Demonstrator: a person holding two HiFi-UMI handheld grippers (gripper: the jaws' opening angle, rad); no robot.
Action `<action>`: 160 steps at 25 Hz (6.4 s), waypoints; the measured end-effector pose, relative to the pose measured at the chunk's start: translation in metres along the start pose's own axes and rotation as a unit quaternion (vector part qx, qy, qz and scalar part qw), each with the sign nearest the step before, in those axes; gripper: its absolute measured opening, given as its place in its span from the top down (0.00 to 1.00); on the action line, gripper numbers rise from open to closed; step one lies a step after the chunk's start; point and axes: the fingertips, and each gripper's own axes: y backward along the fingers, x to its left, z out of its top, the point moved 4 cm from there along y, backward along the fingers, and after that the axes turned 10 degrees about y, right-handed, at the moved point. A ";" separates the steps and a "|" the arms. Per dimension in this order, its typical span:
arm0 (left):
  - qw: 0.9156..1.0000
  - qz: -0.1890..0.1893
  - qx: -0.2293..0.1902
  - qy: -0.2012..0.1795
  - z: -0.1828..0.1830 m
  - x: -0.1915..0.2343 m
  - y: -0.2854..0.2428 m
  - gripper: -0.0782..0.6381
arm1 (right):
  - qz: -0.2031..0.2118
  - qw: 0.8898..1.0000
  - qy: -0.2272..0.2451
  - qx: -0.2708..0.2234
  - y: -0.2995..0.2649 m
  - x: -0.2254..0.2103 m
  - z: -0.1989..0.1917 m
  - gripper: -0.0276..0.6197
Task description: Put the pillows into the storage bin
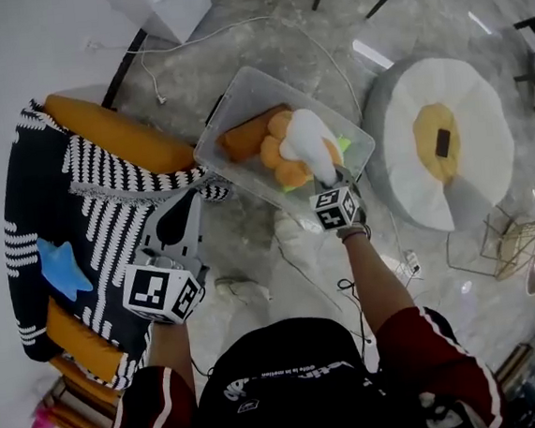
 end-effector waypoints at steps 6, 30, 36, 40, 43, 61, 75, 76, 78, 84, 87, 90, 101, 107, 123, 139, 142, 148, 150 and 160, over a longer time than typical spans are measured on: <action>0.999 0.001 0.030 0.013 -0.017 0.003 -0.024 0.89 | -0.016 0.999 -0.003 0.050 -0.040 -0.015 -0.041 0.68; 0.995 0.042 -0.091 -0.009 0.049 0.016 0.134 0.89 | -0.018 1.000 0.001 0.024 0.060 0.037 0.025 0.54; 0.983 0.109 -0.150 0.003 0.058 0.048 0.238 0.89 | -0.009 1.000 0.015 -0.006 0.099 0.064 0.069 0.54; 0.970 0.156 -0.186 0.009 0.053 0.067 0.312 0.89 | -0.003 0.999 0.030 -0.037 0.127 0.091 0.107 0.55; 0.960 0.185 -0.208 0.018 0.041 0.077 0.361 0.89 | 0.009 0.996 0.054 -0.069 0.150 0.121 0.142 0.55; 0.878 0.367 -0.300 0.067 -0.075 0.125 0.649 0.89 | 0.139 0.940 0.216 -0.225 0.238 0.397 0.308 0.55; 0.834 0.429 -0.333 0.095 -0.135 0.125 0.761 0.89 | 0.223 0.885 0.277 -0.301 0.310 0.568 0.371 0.55; 0.831 0.431 -0.336 0.099 -0.137 0.126 0.763 0.89 | 0.225 0.880 0.286 -0.305 0.314 0.575 0.377 0.55; 0.827 0.435 -0.341 0.105 -0.141 0.129 0.767 0.89 | 0.230 0.872 0.298 -0.313 0.318 0.587 0.388 0.55; 0.822 0.442 -0.340 0.111 -0.147 0.133 0.766 0.89 | 0.249 0.856 0.323 -0.317 0.308 0.622 0.411 0.55; 0.820 0.449 -0.335 0.114 -0.148 0.142 0.769 0.89 | 0.263 0.849 0.339 -0.309 0.292 0.645 0.419 0.55; 0.818 0.456 -0.329 0.119 -0.147 0.157 0.770 0.89 | 0.279 0.841 0.354 -0.299 0.276 0.668 0.430 0.54; 0.802 0.482 -0.311 0.167 -0.131 0.265 0.763 0.89 | 0.320 0.827 0.395 -0.242 0.184 0.739 0.488 0.54; 0.803 0.489 -0.284 0.189 -0.122 0.346 0.747 0.89 | 0.333 0.813 0.430 -0.209 0.116 0.770 0.524 0.54; 0.797 0.500 -0.222 0.256 -0.157 0.465 0.691 0.89 | 0.369 0.771 0.501 -0.137 -0.048 0.835 0.524 0.54; 0.774 0.508 -0.173 0.337 -0.234 0.502 0.658 0.89 | 0.368 0.708 0.598 -0.078 -0.164 0.894 0.500 0.52; 0.766 0.513 -0.170 0.347 -0.244 0.503 0.659 0.89 | 0.365 0.695 0.616 -0.073 -0.178 0.905 0.497 0.51; 0.756 0.518 -0.167 0.364 -0.263 0.507 0.661 0.89 | 0.369 0.663 0.648 -0.060 -0.198 0.929 0.484 0.50; 0.752 0.519 -0.165 0.371 -0.268 0.506 0.663 0.89 | 0.369 0.655 0.657 -0.055 -0.202 0.938 0.480 0.49; 0.745 0.516 -0.173 0.385 -0.278 0.498 0.671 0.89 | 0.363 0.648 0.666 -0.070 -0.194 0.950 0.482 0.79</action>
